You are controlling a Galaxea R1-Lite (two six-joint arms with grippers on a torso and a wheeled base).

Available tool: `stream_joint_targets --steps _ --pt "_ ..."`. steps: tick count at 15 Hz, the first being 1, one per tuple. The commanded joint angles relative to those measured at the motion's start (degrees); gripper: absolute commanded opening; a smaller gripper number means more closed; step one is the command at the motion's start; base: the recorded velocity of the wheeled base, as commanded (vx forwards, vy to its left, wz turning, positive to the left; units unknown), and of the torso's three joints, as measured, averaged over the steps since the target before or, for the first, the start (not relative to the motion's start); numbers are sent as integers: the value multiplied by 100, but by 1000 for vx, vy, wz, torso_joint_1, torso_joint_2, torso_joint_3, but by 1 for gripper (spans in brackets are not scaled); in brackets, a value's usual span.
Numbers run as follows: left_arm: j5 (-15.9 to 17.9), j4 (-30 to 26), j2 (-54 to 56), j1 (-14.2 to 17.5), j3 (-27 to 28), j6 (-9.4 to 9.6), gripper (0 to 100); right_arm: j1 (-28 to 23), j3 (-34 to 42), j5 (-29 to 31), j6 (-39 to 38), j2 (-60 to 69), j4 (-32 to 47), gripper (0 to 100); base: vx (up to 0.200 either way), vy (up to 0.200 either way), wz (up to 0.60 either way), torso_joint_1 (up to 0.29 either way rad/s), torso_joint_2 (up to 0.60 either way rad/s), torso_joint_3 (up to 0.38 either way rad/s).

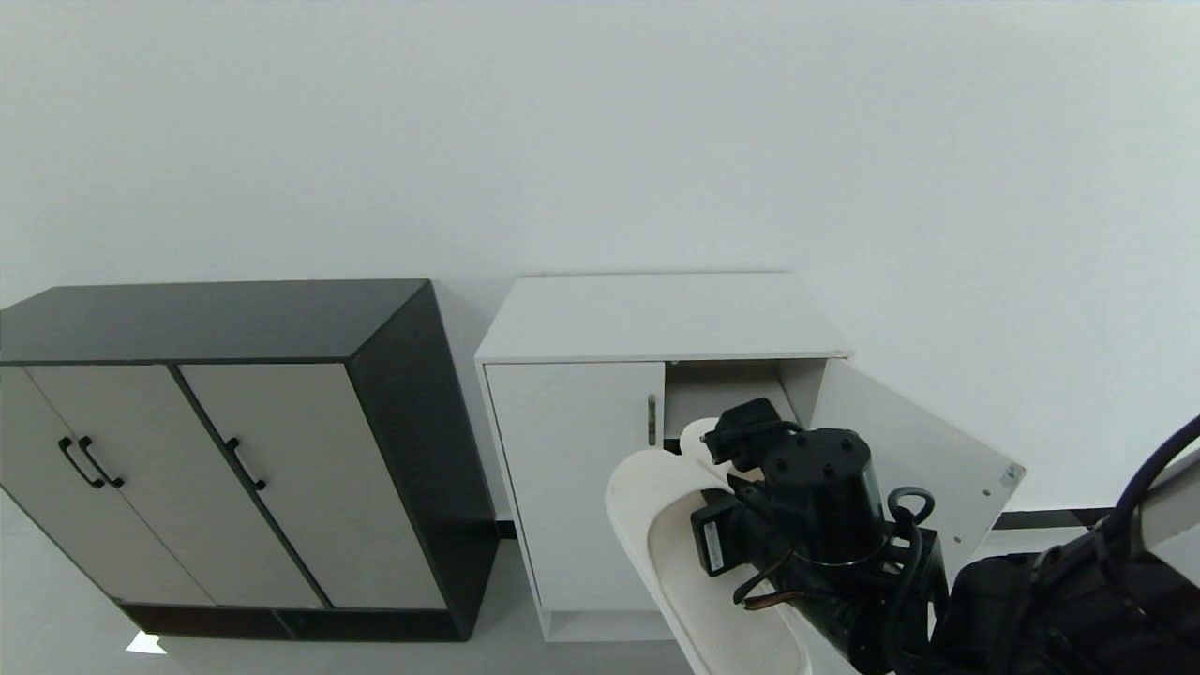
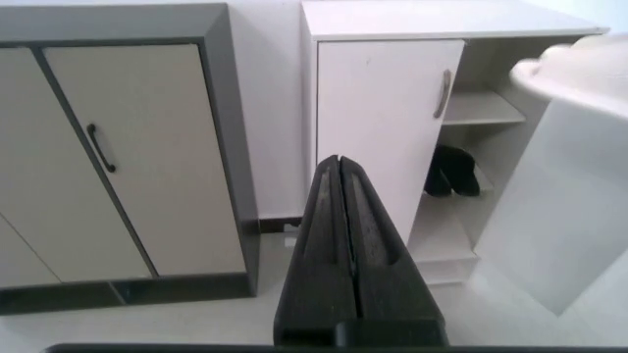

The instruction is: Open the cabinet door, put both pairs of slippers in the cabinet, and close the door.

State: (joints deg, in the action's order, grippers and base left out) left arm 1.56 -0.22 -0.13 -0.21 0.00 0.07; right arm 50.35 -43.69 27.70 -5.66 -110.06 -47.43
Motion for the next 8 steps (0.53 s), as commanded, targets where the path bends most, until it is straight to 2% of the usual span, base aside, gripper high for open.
stream_joint_targets --steps 1,8 --pt "2 4 -4 3 0 1 0 -16 54 -1 3 -16 -55 0 0 0 0 0 0 0" --pt "2 4 -4 3 0 1 0 -104 62 -10 3 -69 -126 0 0 0 0 0 0 0"
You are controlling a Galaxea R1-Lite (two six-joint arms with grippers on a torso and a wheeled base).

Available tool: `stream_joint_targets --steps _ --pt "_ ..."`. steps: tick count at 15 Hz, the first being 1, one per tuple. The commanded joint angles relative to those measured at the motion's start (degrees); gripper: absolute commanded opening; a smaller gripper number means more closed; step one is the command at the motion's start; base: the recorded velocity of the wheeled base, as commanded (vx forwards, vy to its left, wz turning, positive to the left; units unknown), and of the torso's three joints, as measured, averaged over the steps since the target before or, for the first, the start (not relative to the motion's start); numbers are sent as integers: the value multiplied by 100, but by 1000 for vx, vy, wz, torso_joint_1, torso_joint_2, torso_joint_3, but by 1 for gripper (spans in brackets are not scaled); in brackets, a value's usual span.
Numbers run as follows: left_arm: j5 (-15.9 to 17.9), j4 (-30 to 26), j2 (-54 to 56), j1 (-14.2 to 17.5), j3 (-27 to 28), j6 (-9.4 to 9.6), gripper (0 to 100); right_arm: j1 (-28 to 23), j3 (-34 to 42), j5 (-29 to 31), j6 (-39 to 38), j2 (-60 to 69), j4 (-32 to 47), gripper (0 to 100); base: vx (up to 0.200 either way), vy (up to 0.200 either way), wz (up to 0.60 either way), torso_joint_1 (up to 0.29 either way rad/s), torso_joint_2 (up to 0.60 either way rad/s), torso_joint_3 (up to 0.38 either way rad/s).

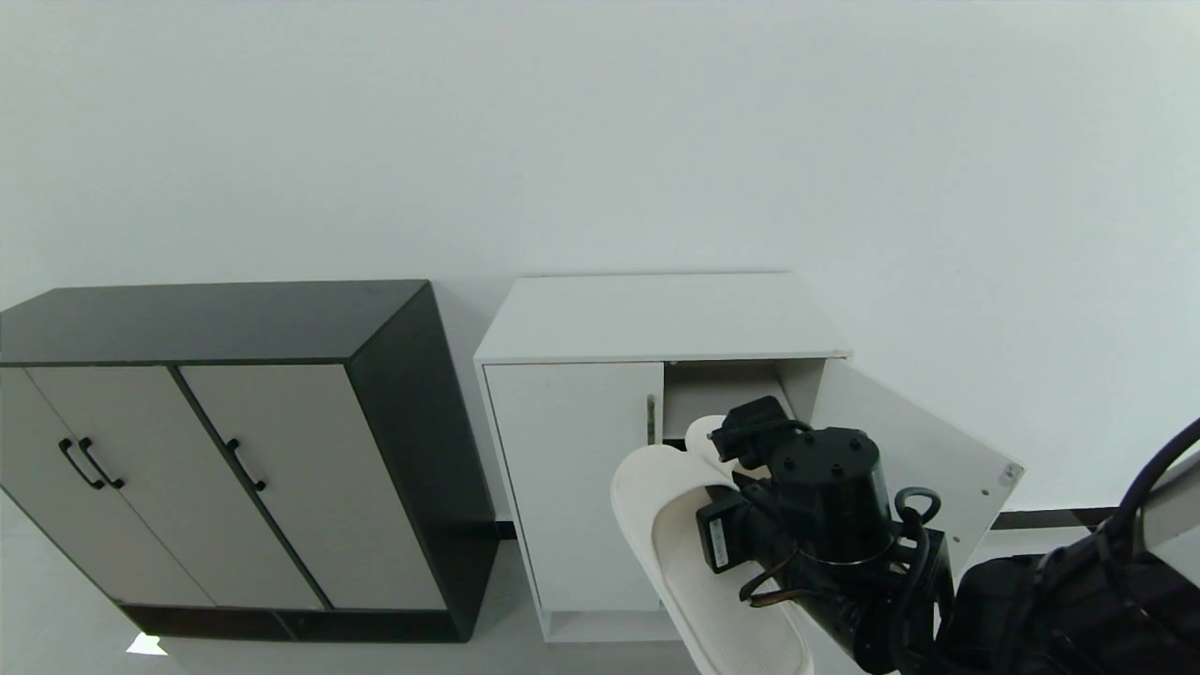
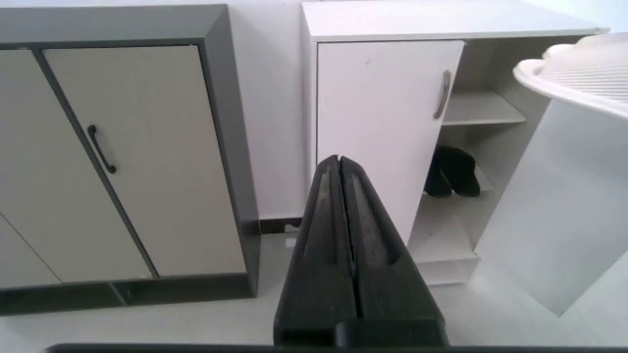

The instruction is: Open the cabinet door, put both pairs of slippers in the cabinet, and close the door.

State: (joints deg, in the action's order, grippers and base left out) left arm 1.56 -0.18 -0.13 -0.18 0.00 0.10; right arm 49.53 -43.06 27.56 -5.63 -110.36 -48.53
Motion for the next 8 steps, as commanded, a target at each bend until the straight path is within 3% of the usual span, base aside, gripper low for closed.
stream_joint_targets --steps 1,4,8 --pt "2 1 -4 1 0 -1 0 -40 -1 3 1 -82 -34 0 0 0 0 -51 80 71" --pt "2 1 -4 1 0 -1 0 -75 8 -5 1 -144 -174 0 0 0 0 -142 341 186" --pt "2 1 -4 1 0 -1 0 -110 34 -14 9 -135 -183 0 0 0 0 -217 515 293"
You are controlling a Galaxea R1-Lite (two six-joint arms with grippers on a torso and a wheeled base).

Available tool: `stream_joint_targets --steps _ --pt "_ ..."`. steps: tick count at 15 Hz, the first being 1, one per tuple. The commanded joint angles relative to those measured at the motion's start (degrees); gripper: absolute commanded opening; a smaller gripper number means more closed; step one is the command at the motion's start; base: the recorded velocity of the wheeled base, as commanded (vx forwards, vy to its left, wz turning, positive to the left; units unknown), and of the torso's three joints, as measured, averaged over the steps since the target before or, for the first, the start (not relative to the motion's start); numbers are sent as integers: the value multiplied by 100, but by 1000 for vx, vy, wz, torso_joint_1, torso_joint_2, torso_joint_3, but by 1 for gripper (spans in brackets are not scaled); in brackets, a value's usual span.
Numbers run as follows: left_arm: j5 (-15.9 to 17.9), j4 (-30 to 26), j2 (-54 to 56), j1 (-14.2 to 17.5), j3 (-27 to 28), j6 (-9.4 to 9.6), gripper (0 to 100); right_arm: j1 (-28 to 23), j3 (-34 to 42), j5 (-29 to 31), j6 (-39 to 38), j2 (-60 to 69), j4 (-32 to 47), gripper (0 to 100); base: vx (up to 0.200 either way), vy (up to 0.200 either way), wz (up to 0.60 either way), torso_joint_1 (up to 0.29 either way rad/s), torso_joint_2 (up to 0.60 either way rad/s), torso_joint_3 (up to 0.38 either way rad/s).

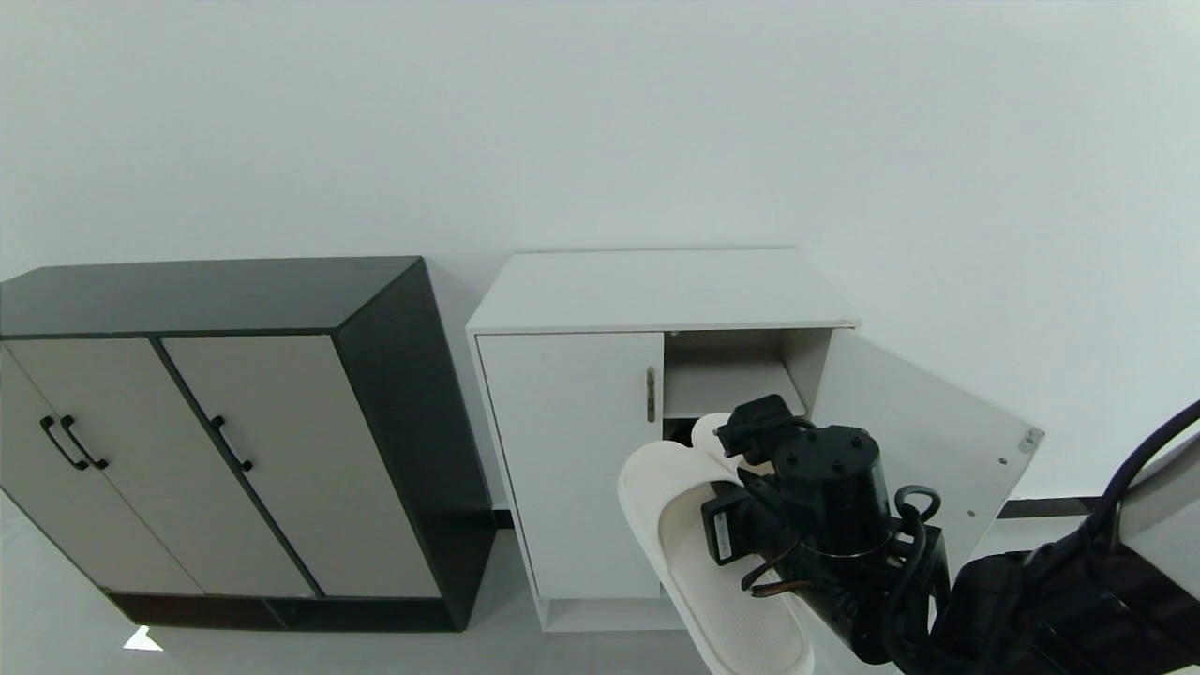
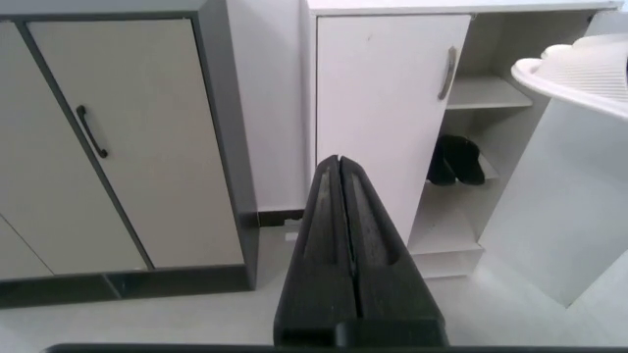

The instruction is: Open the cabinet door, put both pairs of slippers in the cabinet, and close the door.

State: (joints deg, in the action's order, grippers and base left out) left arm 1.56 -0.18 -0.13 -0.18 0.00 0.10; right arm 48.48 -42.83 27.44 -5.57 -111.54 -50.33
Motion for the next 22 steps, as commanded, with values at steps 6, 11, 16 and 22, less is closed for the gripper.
stream_joint_targets --steps 6,11,16,22 --pt "2 1 -4 1 0 -1 0 -41 81 -11 74 -17 -152 0 0 0 0 -220 539 318" --pt "2 1 -4 1 0 -1 0 -41 90 -11 83 -25 -152 0 0 0 0 -183 503 310" --pt "2 1 -4 1 0 -1 0 -41 108 -11 91 -25 -152 0 0 0 0 -158 476 324" --pt "2 1 -4 1 0 -1 0 -524 29 16 513 107 -319 0 0 0 0 -87 342 252"
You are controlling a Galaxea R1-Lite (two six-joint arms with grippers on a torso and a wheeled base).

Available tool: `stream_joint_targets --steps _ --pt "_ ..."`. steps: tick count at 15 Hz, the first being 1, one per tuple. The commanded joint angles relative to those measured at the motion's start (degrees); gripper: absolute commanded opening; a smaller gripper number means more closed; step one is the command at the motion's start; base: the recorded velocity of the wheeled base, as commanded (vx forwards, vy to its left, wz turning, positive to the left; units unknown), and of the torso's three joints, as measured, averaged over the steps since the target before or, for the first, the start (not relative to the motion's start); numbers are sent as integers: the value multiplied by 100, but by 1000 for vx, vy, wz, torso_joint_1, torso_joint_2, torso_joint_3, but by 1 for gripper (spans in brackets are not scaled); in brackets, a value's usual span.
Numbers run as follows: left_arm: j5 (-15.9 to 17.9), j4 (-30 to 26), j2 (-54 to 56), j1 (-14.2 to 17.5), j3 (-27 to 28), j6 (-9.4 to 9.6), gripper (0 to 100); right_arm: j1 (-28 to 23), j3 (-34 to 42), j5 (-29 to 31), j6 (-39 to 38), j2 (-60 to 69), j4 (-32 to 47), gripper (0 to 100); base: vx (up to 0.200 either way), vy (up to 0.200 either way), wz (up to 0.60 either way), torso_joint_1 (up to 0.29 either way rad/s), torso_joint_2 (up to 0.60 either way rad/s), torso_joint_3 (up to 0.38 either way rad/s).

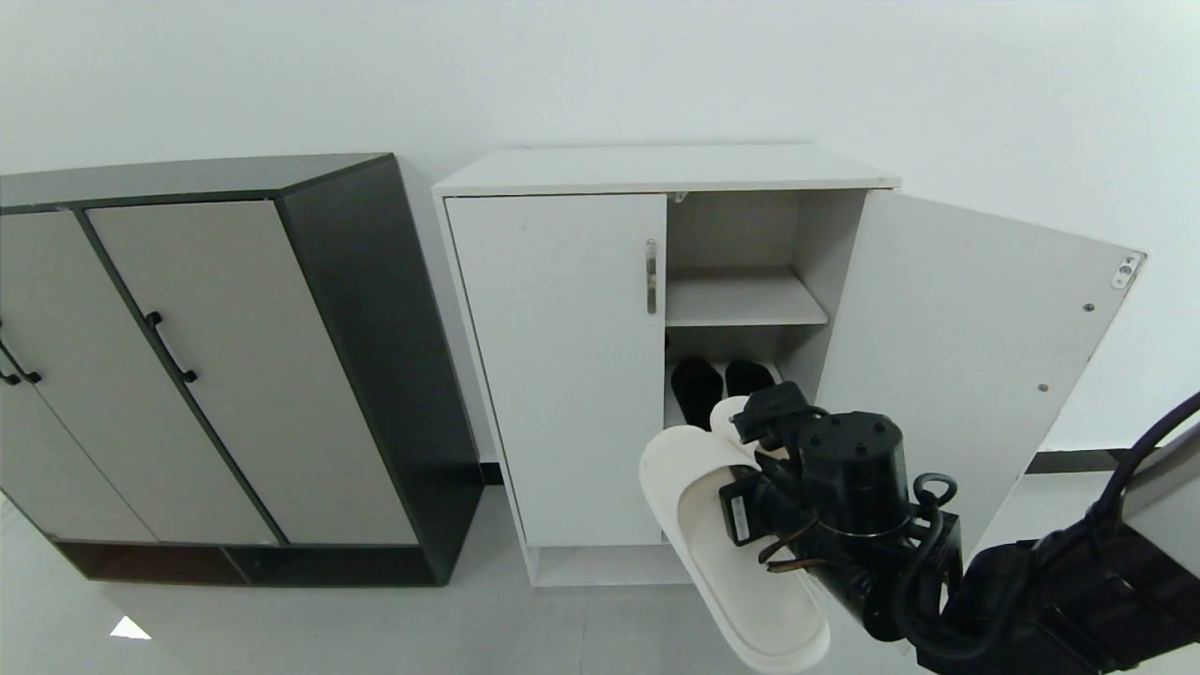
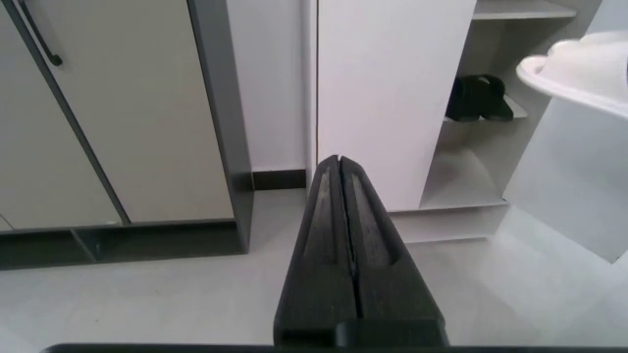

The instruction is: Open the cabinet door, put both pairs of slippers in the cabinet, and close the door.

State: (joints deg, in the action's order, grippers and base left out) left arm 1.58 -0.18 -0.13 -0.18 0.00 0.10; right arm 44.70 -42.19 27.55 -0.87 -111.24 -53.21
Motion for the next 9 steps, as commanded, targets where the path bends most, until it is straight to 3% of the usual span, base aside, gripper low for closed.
stream_joint_targets --steps 1,3,6,9 --pt "0 1 -4 1 0 -1 0 -234 -96 22 43 102 -40 0 0 0 0 -12 61 61" --pt "0 1 -4 1 0 -1 0 -445 -509 172 -63 111 -5 0 0 0 0 0 0 0" --pt "0 1 -4 1 0 -1 0 -445 -993 1112 -98 94 566 0 0 0 0 0 0 0" --pt "0 1 -4 1 0 -1 0 -454 -1019 1174 -203 94 672 0 0 0 0 0 0 0"
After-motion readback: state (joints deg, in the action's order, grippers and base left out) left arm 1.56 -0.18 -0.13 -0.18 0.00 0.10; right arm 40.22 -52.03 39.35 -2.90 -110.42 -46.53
